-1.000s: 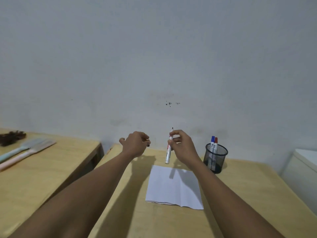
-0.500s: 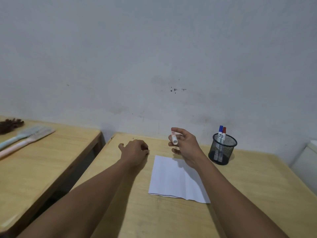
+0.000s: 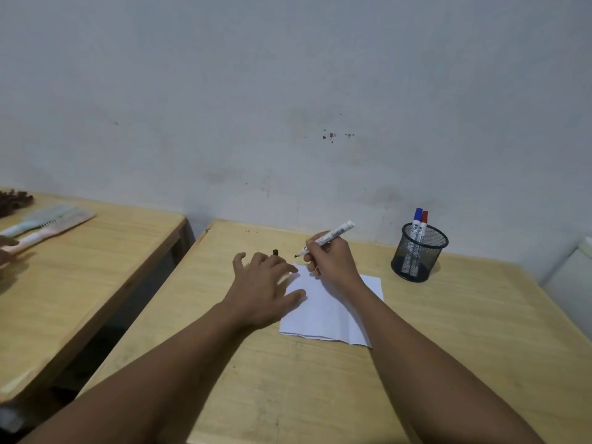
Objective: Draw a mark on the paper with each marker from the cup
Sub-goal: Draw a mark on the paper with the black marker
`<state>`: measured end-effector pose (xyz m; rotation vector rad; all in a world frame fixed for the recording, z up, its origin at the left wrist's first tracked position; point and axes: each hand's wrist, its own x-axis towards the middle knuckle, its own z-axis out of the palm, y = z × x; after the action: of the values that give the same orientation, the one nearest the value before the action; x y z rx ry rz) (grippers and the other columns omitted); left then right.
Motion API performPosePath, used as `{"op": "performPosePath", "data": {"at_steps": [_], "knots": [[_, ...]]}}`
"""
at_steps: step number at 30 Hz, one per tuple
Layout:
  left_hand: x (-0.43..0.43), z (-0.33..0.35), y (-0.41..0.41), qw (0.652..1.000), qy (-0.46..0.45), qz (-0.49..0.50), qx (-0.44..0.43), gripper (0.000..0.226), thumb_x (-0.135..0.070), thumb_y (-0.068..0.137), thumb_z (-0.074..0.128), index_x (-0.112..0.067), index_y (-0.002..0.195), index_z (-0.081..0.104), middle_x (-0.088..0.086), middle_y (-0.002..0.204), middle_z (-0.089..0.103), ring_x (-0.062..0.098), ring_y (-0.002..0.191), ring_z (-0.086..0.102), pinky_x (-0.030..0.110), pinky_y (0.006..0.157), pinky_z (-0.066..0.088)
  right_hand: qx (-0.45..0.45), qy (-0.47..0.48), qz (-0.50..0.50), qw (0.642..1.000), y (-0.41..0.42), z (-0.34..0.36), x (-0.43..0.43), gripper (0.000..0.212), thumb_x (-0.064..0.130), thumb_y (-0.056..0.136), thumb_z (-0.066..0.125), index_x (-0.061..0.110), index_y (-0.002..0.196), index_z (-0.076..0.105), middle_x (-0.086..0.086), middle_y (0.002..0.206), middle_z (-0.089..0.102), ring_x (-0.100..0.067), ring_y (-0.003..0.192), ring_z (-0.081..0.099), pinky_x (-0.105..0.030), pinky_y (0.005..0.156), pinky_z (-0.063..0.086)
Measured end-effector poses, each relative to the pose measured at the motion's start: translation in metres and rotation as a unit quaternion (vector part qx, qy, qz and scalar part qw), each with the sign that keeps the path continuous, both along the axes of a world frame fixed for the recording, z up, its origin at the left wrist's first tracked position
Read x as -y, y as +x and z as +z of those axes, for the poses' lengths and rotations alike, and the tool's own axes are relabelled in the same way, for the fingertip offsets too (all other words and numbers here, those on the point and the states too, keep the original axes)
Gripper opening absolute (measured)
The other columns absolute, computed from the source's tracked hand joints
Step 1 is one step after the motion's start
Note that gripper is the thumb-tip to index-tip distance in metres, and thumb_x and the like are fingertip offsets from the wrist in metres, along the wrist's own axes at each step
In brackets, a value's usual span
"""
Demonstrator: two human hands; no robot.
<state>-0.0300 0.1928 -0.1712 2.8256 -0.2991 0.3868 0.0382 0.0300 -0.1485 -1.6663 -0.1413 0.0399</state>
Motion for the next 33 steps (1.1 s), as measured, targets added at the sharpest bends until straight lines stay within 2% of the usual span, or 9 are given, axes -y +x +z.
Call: {"op": "performPosePath", "data": {"at_steps": [3,6,10,15,20,27,33], "knots": [[-0.002,-0.003,-0.001,0.998,0.052,-0.015,-0.031,0.061,-0.076,0.083,0.035,-0.04,0.127,0.057,-0.014,0.137,0.054,0.018,0.129,0.042,0.063,0.11,0.01,-0.006,0.006,0.006,1.0,0.005,-0.012,-0.004,0.014,0.013,0.095,0.062,0.002,0.088,0.066,-0.014,0.069,0.066,-0.028,0.06,0.053,-0.03,0.047,0.042],[-0.003,-0.007,-0.003,0.997,0.06,-0.013,-0.039,0.059,-0.072,0.087,0.034,-0.036,0.13,0.055,-0.011,0.142,0.05,0.019,0.131,0.039,0.063,0.11,0.013,0.024,-0.044,-0.013,0.999,0.004,-0.023,-0.005,0.017,0.018,0.096,0.064,0.002,0.091,0.069,-0.007,0.07,0.07,-0.019,0.058,0.062,-0.027,0.053,0.05],[-0.003,-0.016,-0.003,0.998,0.054,0.008,-0.036,0.065,-0.074,0.086,0.032,-0.037,0.136,0.05,-0.013,0.147,0.045,0.017,0.135,0.034,0.065,0.108,0.017,0.06,-0.074,-0.004,0.995,0.008,-0.034,-0.004,0.015,0.022,0.095,0.066,0.013,0.084,0.069,-0.001,0.07,0.072,-0.012,0.06,0.066,-0.028,0.062,0.054],[-0.004,-0.021,0.001,0.998,0.036,0.027,-0.046,0.07,-0.079,0.082,0.034,-0.039,0.137,0.05,-0.013,0.15,0.043,0.015,0.139,0.028,0.072,0.107,0.016,0.066,-0.071,-0.002,0.995,0.014,-0.038,-0.003,0.02,0.024,0.096,0.066,0.005,0.091,0.072,-0.005,0.076,0.075,-0.012,0.064,0.068,-0.026,0.064,0.055],[-0.004,-0.02,0.002,0.997,0.022,0.045,-0.059,0.071,-0.082,0.078,0.036,-0.043,0.135,0.05,-0.011,0.153,0.039,0.018,0.141,0.023,0.078,0.106,0.011,0.085,-0.117,-0.007,0.989,0.015,-0.04,-0.002,0.023,0.028,0.096,0.065,0.008,0.092,0.074,-0.003,0.077,0.076,-0.009,0.062,0.068,-0.027,0.064,0.057],[-0.003,-0.017,-0.001,0.997,0.014,0.043,-0.065,0.068,-0.081,0.077,0.039,-0.043,0.133,0.053,-0.009,0.153,0.04,0.02,0.141,0.024,0.079,0.105,0.011,0.102,-0.161,-0.008,0.982,0.015,-0.039,-0.005,0.024,0.031,0.096,0.064,0.01,0.09,0.074,0.003,0.075,0.075,-0.01,0.064,0.068,-0.029,0.066,0.058],[-0.002,-0.014,-0.002,0.997,0.016,0.041,-0.07,0.067,-0.08,0.078,0.04,-0.042,0.132,0.053,-0.009,0.153,0.04,0.02,0.141,0.024,0.078,0.105,0.012,0.093,-0.165,-0.007,0.982,0.014,-0.039,-0.003,0.024,0.03,0.096,0.064,0.01,0.088,0.074,-0.001,0.076,0.076,-0.013,0.067,0.071,-0.033,0.069,0.06]]}}
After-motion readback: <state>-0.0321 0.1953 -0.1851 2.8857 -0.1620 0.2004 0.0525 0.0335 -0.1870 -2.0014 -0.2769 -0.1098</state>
